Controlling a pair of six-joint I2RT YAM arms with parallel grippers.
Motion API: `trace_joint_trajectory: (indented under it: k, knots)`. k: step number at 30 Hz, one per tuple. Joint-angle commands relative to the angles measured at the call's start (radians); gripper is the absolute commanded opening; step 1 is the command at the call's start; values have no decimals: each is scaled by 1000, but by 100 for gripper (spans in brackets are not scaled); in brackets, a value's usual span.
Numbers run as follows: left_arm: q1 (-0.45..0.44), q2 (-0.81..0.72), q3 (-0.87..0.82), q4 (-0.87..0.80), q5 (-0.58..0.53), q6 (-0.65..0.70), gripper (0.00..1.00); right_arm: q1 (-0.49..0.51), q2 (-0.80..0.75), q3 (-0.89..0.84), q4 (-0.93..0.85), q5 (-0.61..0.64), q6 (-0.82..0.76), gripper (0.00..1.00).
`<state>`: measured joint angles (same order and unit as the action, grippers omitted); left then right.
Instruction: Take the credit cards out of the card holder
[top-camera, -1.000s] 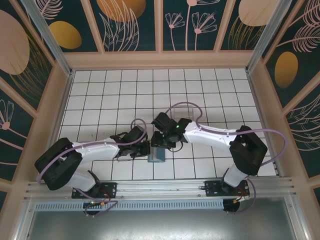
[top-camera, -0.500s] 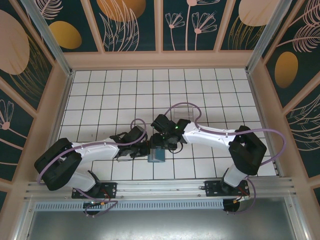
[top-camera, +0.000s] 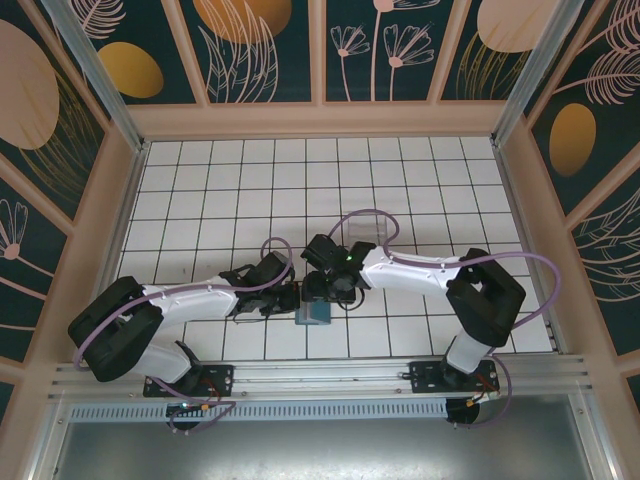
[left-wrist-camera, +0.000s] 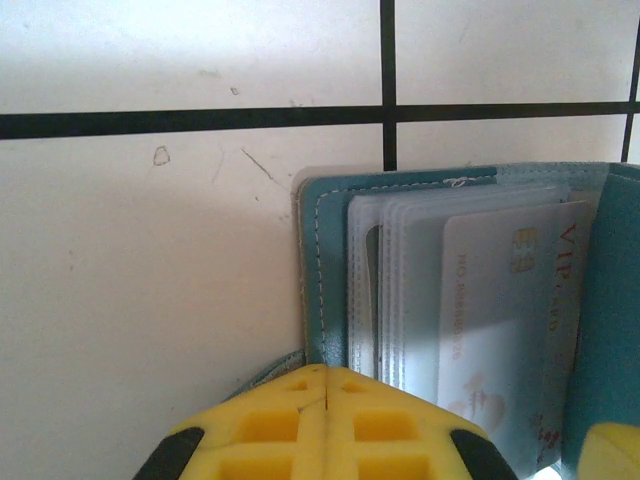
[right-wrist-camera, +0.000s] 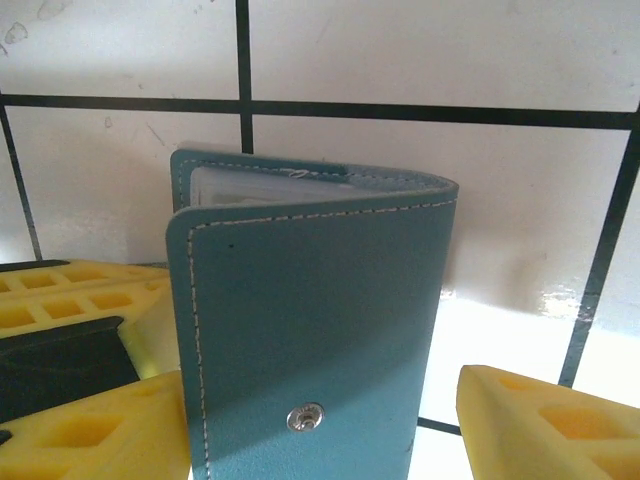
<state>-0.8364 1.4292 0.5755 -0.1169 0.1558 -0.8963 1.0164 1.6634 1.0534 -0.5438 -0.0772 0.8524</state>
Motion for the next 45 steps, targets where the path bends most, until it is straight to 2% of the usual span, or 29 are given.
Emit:
trace_joint_trajectory:
  k: [1,11,20,30,34,39,45]
  knots:
    - [0,-16,-11,-38,-9,1,2,7,-24,-1,-70,79,16,68]
    - [1,-13,-1,-62,-24,14,1,-4,-110,-2,-221,166,15,62]
    - [4,-19,25,-99,-43,21,1,-30,-140,-82,-250,221,19,59]
    - [4,-43,60,-125,-41,19,3,-35,-57,-171,-142,220,19,53]
    - [4,-50,87,-139,-30,19,6,-32,-33,-184,-130,223,18,45]
    - [5,-63,146,-152,-2,26,9,-27,-27,-168,-155,249,12,37]
    - [5,-44,177,-142,29,30,10,14,9,-98,-260,370,12,37]
